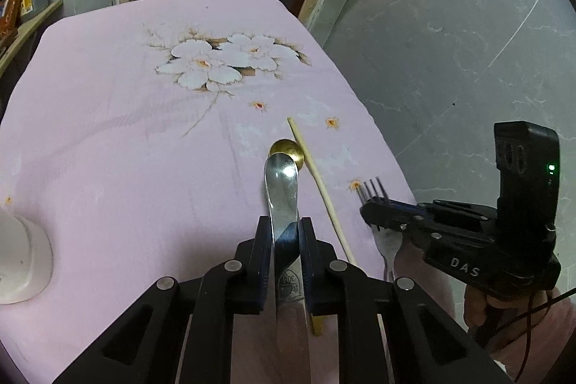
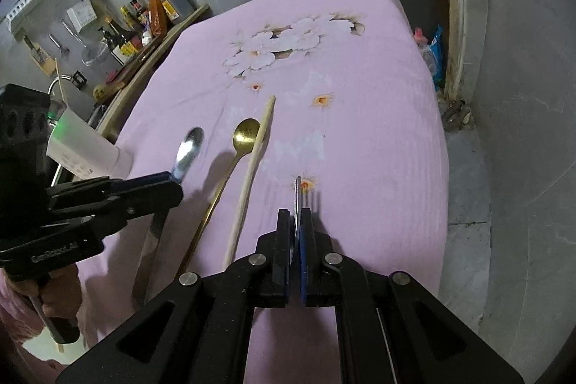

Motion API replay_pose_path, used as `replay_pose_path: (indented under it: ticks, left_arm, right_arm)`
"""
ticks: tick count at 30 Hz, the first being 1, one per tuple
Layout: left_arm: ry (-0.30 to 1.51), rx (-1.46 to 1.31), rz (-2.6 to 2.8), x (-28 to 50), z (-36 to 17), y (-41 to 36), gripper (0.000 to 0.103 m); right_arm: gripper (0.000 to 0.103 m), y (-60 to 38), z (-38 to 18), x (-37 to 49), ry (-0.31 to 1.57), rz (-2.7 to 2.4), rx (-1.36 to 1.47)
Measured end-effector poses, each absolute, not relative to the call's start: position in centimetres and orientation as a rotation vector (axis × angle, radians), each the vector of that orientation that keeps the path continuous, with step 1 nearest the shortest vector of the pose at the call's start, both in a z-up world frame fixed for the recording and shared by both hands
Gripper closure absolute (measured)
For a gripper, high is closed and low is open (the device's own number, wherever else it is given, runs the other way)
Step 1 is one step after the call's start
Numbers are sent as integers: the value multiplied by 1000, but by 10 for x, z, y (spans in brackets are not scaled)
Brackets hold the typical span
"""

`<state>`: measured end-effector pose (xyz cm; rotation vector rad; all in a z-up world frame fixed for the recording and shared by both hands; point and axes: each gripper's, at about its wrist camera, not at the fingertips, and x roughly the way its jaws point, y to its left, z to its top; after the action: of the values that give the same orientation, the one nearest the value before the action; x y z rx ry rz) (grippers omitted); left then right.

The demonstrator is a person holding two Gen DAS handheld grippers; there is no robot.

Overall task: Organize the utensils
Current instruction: 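Grasp the steel knife with the left tool while the right tool grasps the steel fork, then carry the knife and fork over the white holder with both tools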

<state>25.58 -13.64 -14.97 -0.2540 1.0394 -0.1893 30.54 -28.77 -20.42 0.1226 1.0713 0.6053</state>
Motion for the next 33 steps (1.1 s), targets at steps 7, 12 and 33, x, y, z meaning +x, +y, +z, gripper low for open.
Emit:
replay_pose_path:
  ticks: [7, 12, 33]
  left_arm:
    - [988, -287, -236, 241, -126, -121, 88]
    - [949, -283, -254, 228, -110, -116, 88]
    - [729, -295, -257, 180, -74, -90, 88]
  right_arm:
    - [100, -292, -199, 301, 1077, 576, 162]
    - [100, -292, -199, 296, 1074, 569, 164]
    - [101, -289, -137, 242, 820, 504, 179]
